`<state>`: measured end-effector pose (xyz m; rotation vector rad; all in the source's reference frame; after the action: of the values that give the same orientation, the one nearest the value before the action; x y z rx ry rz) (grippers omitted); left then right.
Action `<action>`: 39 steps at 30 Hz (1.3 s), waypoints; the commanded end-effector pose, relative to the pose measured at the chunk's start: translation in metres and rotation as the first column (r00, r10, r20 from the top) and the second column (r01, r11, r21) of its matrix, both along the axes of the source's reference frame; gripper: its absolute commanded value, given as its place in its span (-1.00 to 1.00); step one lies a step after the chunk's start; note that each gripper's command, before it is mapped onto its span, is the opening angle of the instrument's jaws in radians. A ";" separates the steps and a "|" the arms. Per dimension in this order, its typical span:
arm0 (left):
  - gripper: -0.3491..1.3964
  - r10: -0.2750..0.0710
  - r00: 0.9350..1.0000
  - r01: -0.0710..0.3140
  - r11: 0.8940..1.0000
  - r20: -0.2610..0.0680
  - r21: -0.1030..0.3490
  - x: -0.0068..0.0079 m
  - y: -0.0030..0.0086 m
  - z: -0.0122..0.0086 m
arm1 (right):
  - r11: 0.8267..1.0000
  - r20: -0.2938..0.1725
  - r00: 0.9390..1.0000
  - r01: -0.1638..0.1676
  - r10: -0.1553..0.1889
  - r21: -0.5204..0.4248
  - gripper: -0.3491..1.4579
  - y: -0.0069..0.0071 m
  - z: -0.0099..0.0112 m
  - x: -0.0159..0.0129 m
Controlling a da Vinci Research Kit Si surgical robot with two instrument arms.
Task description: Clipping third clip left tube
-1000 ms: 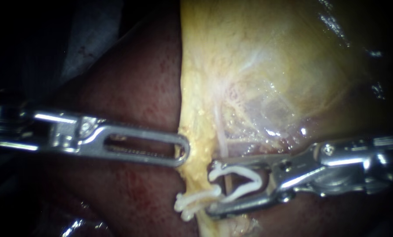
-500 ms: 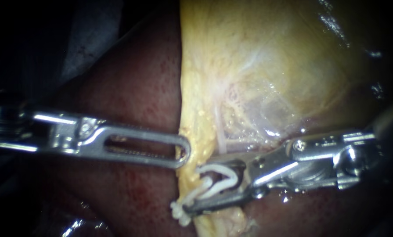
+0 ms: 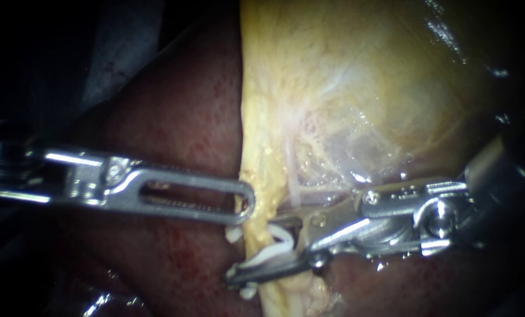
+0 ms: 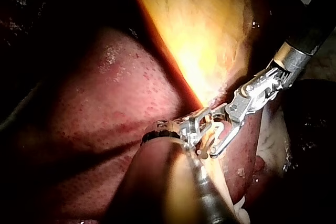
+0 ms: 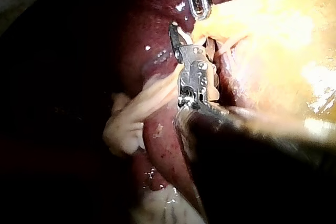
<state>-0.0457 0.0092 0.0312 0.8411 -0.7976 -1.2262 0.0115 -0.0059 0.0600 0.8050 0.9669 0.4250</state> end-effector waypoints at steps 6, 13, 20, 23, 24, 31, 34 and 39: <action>-1.00 -0.001 1.000 0.001 1.000 -0.001 0.000 -0.0001 0.0000 0.0000 | 1.000 0.006 1.000 -0.007 0.007 0.010 -0.05 0.0001 0.0000 0.0006; -1.00 -0.001 1.000 0.001 1.000 -0.001 0.000 -0.0001 0.0000 0.0000 | 1.000 0.006 1.000 -0.009 0.009 0.015 -0.05 0.0007 -0.0005 0.0008; -1.00 0.000 1.000 0.000 1.000 0.000 0.000 -0.0001 0.0001 0.0002 | 1.000 0.004 1.000 -0.009 0.009 0.026 -0.06 0.0019 -0.0019 0.0007; -1.00 0.001 1.000 -0.001 1.000 0.000 -0.001 0.0000 0.0002 0.0004 | 0.999 0.003 1.000 -0.007 0.007 0.034 -0.07 0.0025 -0.0025 0.0007; -1.00 0.001 1.000 -0.001 1.000 0.000 -0.001 0.0000 0.0002 0.0004 | 0.999 0.004 1.000 -0.010 0.010 0.034 -0.08 0.0027 -0.0027 0.0007; -1.00 0.001 1.000 -0.001 1.000 0.000 -0.001 0.0000 0.0002 0.0004 | 0.999 0.004 1.000 -0.012 0.012 0.035 -0.10 0.0029 -0.0030 0.0007; -1.00 0.001 1.000 -0.001 1.000 0.000 -0.001 0.0000 0.0002 0.0005 | 0.999 0.004 1.000 -0.012 0.012 0.034 -0.12 0.0029 -0.0029 0.0007; -1.00 0.001 1.000 -0.001 1.000 -0.001 -0.001 0.0000 0.0002 0.0005 | 0.997 0.019 1.000 -0.026 0.025 0.069 -0.35 0.0027 -0.0028 0.0006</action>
<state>-0.0457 0.0093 0.0317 0.8402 -0.7976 -1.2250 0.0120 -0.0033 0.0573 0.8590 0.9464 0.5028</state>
